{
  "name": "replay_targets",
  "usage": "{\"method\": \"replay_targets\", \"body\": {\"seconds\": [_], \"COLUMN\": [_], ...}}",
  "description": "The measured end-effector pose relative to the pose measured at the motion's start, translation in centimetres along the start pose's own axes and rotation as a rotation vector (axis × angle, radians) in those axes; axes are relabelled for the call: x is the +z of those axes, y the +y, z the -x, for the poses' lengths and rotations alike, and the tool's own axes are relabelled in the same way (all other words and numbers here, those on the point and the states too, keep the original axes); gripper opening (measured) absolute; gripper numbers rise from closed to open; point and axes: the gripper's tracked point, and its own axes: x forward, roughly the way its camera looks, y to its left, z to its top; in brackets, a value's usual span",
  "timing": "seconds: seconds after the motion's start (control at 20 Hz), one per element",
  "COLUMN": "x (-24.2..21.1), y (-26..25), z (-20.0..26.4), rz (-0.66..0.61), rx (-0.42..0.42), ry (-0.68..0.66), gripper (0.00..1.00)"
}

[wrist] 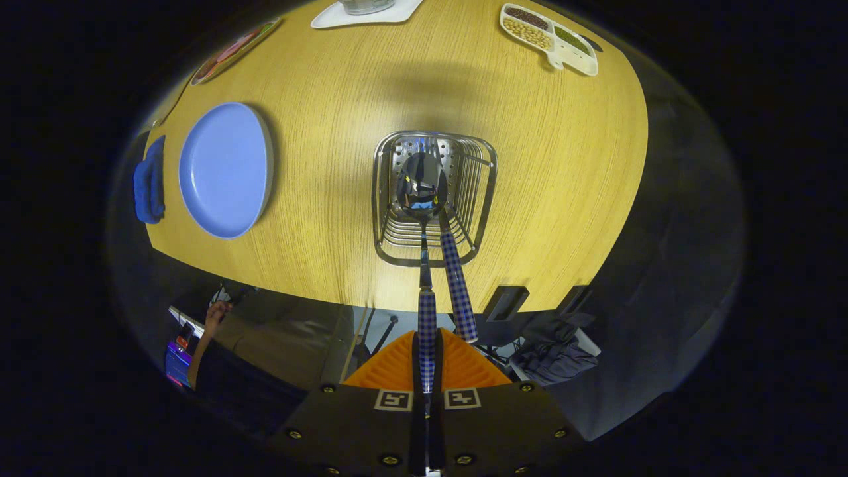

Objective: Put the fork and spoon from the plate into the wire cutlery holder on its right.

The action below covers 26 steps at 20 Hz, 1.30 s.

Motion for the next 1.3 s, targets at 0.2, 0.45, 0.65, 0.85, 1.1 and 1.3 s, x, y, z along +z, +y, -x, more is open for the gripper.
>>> {"method": "replay_targets", "body": {"seconds": [0.2, 0.45, 0.65, 0.85, 1.1, 1.3], "x": [0.9, 2.2, 3.1, 3.1, 3.5, 3.5], "y": [-0.1, -0.1, 0.0, -0.2, -0.9, -0.2], "z": [-0.3, -0.5, -0.4, -0.2, 0.9, 2.7], "rz": [0.017, 0.042, 0.05, 0.059, 0.062, 0.049], "rx": [-0.021, -0.041, -0.058, -0.063, -0.092, -0.07], "ry": [0.064, 0.11, 0.102, 0.089, 0.013, -0.116], "gripper": [0.03, 0.03, 0.08, 0.1, 0.13, 0.13]}}
